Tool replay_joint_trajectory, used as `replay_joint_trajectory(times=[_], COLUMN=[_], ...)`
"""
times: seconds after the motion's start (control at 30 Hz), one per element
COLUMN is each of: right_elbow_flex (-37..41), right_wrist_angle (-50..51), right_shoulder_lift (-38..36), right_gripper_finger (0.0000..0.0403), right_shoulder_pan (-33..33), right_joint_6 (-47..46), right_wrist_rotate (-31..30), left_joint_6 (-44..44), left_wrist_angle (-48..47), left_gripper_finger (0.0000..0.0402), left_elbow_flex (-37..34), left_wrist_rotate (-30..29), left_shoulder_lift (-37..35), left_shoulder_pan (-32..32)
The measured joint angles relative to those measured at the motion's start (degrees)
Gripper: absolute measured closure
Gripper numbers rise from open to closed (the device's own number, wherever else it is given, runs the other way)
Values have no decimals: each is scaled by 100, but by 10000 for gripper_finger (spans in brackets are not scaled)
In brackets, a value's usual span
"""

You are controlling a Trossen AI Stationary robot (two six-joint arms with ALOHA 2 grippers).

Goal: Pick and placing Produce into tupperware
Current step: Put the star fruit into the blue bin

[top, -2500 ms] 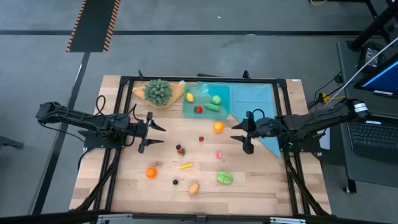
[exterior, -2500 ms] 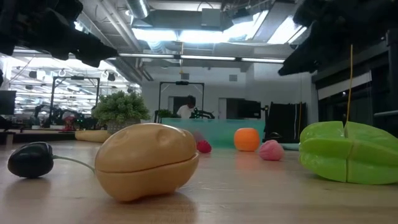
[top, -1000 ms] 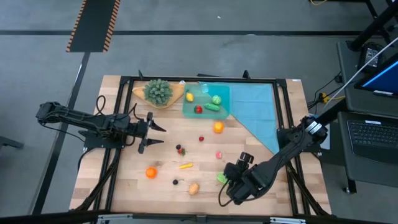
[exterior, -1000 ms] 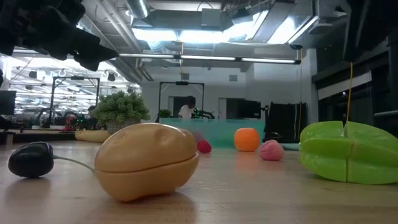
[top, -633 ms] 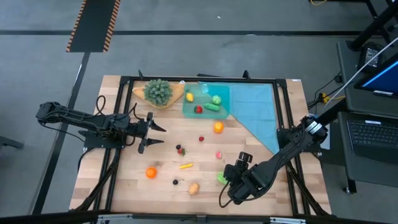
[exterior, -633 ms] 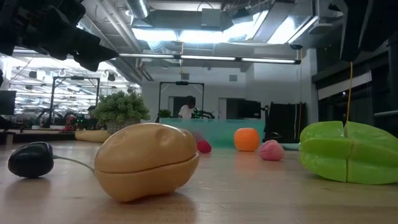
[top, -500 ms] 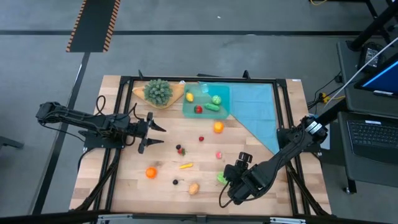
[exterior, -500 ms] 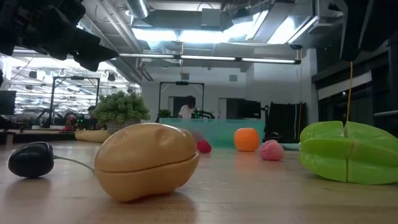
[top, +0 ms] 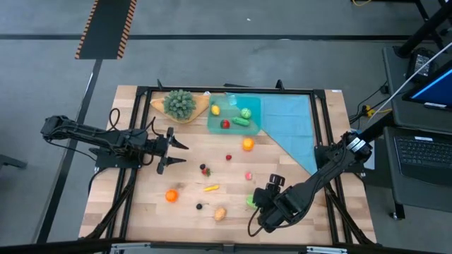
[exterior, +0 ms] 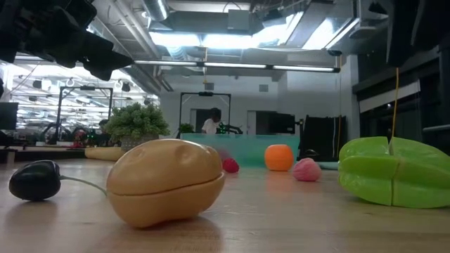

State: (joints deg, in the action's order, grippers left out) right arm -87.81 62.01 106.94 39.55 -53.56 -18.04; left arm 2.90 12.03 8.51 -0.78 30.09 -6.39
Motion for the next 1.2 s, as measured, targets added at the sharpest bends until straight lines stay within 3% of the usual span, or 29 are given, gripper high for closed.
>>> replay_joint_trajectory(times=[0.63,1.0,1.2], right_elbow_flex=[2,2,4], right_wrist_angle=[-500,-503,-540], right_shoulder_lift=[0,0,-2], right_gripper_finger=[188,99,90], right_shoulder_pan=[-56,-55,-55], right_joint_6=[476,435,523], right_wrist_rotate=[152,170,180], left_joint_6=[-2,-2,-2], left_wrist_angle=[0,0,0], left_gripper_finger=[173,173,173], left_elbow_flex=[0,0,0], left_wrist_rotate=[0,0,1], left_shoulder_lift=[0,0,1], left_shoulder_pan=[-2,-2,-2])
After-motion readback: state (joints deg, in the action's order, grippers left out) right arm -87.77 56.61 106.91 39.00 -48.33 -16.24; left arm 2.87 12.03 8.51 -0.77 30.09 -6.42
